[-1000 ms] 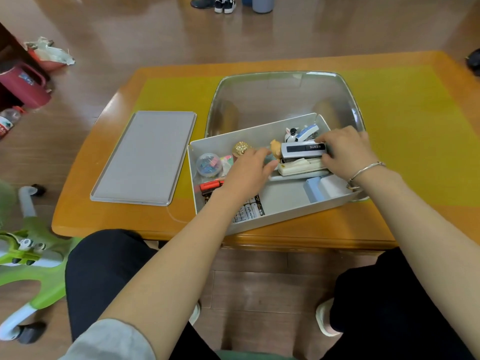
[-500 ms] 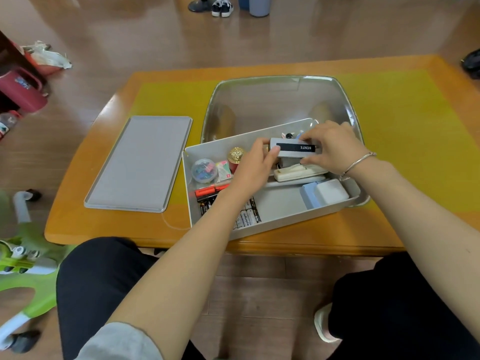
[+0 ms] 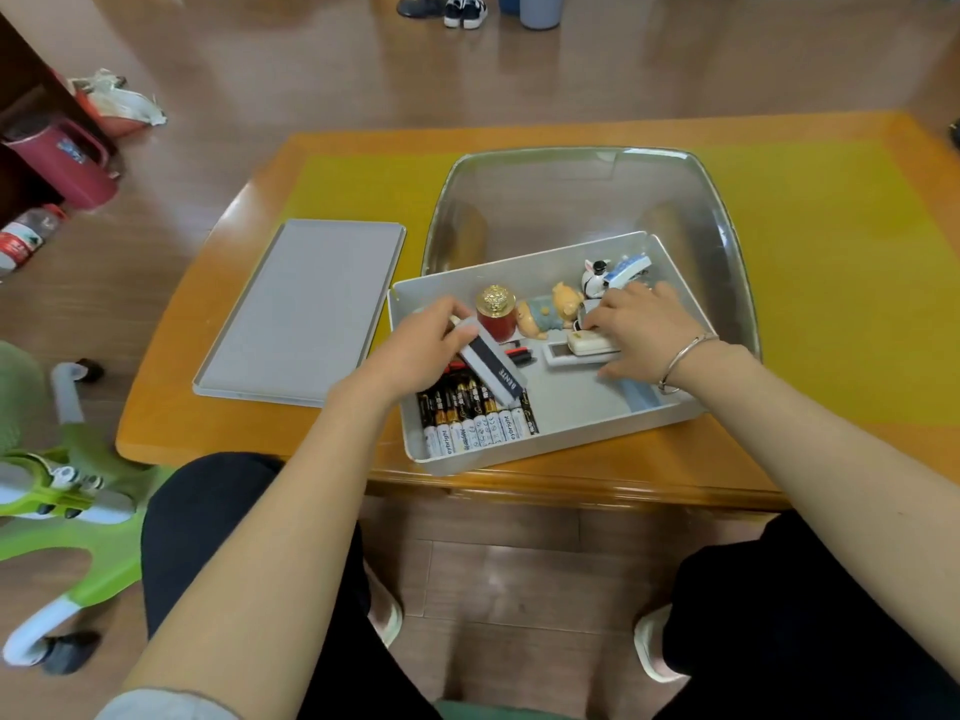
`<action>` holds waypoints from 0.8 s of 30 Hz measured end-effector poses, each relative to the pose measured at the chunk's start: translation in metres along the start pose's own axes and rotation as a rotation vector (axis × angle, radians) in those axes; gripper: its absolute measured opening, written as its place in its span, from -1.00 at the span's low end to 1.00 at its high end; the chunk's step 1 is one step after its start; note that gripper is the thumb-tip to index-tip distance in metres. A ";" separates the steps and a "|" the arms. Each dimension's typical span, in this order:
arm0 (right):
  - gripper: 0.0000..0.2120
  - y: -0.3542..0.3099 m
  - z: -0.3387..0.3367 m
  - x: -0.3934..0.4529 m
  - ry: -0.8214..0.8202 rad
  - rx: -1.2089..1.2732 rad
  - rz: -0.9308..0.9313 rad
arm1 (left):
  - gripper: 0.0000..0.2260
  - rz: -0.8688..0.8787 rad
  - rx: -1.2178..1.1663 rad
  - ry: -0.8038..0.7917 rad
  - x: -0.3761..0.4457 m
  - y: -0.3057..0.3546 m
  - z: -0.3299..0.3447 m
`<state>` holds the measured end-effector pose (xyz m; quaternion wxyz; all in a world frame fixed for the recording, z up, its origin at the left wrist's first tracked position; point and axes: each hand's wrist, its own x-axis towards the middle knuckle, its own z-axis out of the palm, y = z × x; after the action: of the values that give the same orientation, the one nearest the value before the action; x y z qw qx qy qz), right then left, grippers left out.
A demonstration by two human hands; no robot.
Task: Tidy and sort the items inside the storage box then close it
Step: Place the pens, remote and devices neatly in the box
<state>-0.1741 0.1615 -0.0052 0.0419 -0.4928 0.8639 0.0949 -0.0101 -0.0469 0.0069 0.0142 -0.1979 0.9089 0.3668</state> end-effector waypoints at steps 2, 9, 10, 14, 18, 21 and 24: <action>-0.54 -0.002 0.002 0.004 0.028 -0.042 -0.004 | -0.90 0.008 0.077 -0.032 0.000 -0.004 0.002; -0.65 -0.004 0.001 0.003 0.065 -0.106 -0.049 | -0.80 -0.021 0.328 -0.080 0.001 -0.009 0.009; -0.68 -0.004 0.000 0.002 0.076 -0.096 -0.051 | -0.79 -0.012 0.366 -0.074 0.002 -0.010 0.011; -0.76 -0.004 -0.006 -0.003 0.135 -0.041 -0.067 | -0.76 0.039 0.497 -0.042 0.006 -0.013 0.013; -0.74 -0.005 -0.016 -0.008 0.236 0.026 -0.082 | -0.75 0.057 0.484 0.008 0.005 -0.013 0.016; -0.79 -0.014 -0.028 -0.011 0.388 0.069 -0.158 | -0.74 0.023 0.092 0.093 -0.001 -0.001 0.016; -0.76 -0.033 -0.037 -0.011 0.486 0.104 -0.254 | -0.75 -0.013 -0.276 0.081 -0.011 0.016 0.017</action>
<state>-0.1395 0.1472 0.0284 -0.1300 -0.6026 0.7837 -0.0764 -0.0082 -0.0213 0.0073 -0.0474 -0.2187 0.8483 0.4799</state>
